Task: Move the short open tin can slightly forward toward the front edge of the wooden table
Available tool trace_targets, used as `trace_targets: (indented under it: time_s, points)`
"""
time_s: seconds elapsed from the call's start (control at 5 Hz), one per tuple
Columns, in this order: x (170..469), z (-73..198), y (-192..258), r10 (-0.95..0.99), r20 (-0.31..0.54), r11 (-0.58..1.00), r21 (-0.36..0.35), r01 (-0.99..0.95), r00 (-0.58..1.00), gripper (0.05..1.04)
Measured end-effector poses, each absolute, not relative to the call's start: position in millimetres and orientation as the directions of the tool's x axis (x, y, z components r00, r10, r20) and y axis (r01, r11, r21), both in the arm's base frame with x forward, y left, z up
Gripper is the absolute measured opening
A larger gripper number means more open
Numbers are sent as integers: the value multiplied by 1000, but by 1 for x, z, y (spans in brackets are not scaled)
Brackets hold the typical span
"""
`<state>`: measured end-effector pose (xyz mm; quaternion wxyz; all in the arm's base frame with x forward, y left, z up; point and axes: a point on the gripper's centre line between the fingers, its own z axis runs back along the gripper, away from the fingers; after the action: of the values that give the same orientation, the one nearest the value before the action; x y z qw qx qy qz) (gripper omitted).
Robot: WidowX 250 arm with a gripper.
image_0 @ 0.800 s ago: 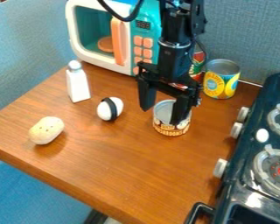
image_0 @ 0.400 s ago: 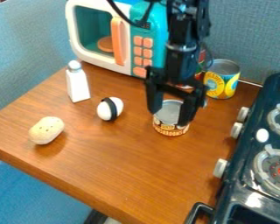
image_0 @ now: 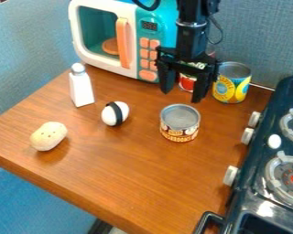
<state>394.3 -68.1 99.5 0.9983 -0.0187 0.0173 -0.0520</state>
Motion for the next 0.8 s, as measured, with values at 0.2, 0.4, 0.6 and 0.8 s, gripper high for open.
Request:
trace_targets:
  time_s: [0.2, 0.4, 0.6, 0.8]
  points:
    - [411, 90, -68, -102, -36, 995, -15, 101, 994, 1000]
    - [426, 80, -67, -95, -35, 995, 5, 96, 995, 1000]
    - [435, 70, -63, -89, -37, 995, 39, 90, 995, 1000]
    - [439, 64, -62, -83, -9, 995, 48, 84, 996, 1000]
